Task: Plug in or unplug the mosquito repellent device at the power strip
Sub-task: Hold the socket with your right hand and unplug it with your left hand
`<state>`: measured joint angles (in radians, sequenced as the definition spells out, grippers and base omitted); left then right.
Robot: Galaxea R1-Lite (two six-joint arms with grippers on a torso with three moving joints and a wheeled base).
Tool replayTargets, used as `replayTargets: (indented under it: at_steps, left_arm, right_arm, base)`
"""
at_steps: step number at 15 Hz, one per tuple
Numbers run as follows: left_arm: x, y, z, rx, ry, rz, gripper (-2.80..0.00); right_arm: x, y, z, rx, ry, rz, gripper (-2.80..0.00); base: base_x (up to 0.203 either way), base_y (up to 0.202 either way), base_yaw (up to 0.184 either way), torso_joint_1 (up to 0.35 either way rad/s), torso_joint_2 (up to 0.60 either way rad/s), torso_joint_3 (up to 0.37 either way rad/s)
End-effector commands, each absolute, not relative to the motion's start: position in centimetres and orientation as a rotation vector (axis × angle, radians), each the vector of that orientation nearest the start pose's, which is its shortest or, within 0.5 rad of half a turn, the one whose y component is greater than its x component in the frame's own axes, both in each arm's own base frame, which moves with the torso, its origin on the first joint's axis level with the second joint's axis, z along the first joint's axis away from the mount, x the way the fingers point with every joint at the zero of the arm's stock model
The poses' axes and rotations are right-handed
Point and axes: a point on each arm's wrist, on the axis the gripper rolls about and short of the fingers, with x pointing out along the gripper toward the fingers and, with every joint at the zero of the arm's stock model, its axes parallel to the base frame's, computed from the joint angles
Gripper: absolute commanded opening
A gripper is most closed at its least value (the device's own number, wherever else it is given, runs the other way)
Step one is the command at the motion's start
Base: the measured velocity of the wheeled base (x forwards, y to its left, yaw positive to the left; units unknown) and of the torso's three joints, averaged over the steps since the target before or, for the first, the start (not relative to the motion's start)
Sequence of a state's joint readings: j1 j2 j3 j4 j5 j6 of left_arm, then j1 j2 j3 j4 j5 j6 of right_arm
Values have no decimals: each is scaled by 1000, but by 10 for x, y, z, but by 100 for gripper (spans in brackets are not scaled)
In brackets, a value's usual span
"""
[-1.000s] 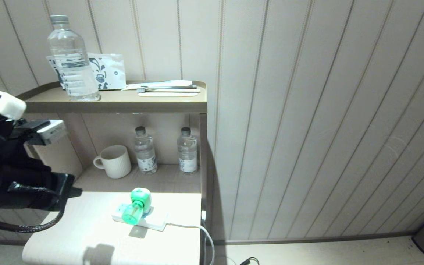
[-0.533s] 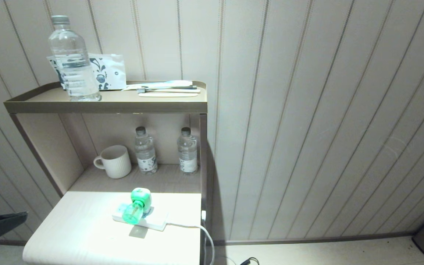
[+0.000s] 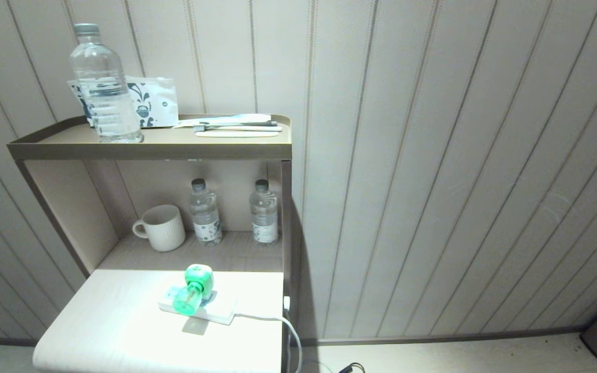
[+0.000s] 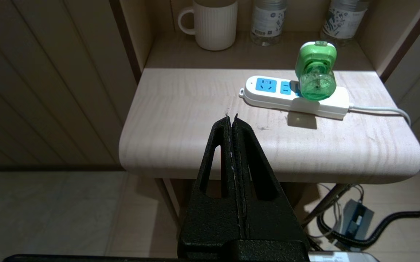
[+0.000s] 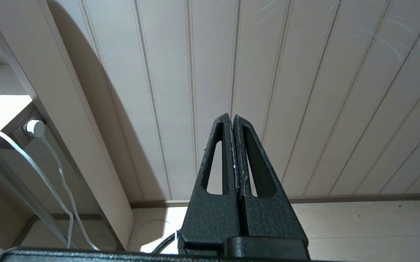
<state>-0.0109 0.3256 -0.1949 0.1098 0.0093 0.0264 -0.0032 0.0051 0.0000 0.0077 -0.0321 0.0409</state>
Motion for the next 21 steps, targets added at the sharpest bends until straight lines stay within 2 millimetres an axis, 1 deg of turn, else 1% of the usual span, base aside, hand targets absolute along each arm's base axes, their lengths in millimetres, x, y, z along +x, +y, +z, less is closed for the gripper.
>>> replayTargets:
  at_steps: [1,3,5,6,7,10,21]
  left_arm:
    - [-23,0,96,52,91,3,-280]
    - [-25,0,75,76,60,-8,-280]
    - [-23,0,76,49,-1,-3,-280]
    - [-23,0,84,41,-81,-1,-280]
    - [-23,0,86,34,-104,-1,-280]
    - [-23,0,83,26,-75,-4,-280]
    - [-23,0,83,19,-75,-5,-280]
  right_arm:
    - [-22,-1,75,41,12,-36,-280]
    - [-22,-1,75,41,12,-36,-280]
    - [-22,-1,75,41,12,-36,-280]
    - [-22,-1,75,41,12,-36,-280]
    - [-22,-1,75,41,12,-36,-280]
    - [-22,-1,75,41,12,-36,-280]
    - [-22,-1,75,41,12,-36,-280]
  base:
    - [0,0,0,0,0,0]
    - [0,0,0,0,0,0]
    - [0,0,0,0,0,0]
    - [0,0,0,0,0,0]
    - [0,0,0,0,0,0]
    - [0,0,0,0,0,0]
    - [0,0,0,0,0,0]
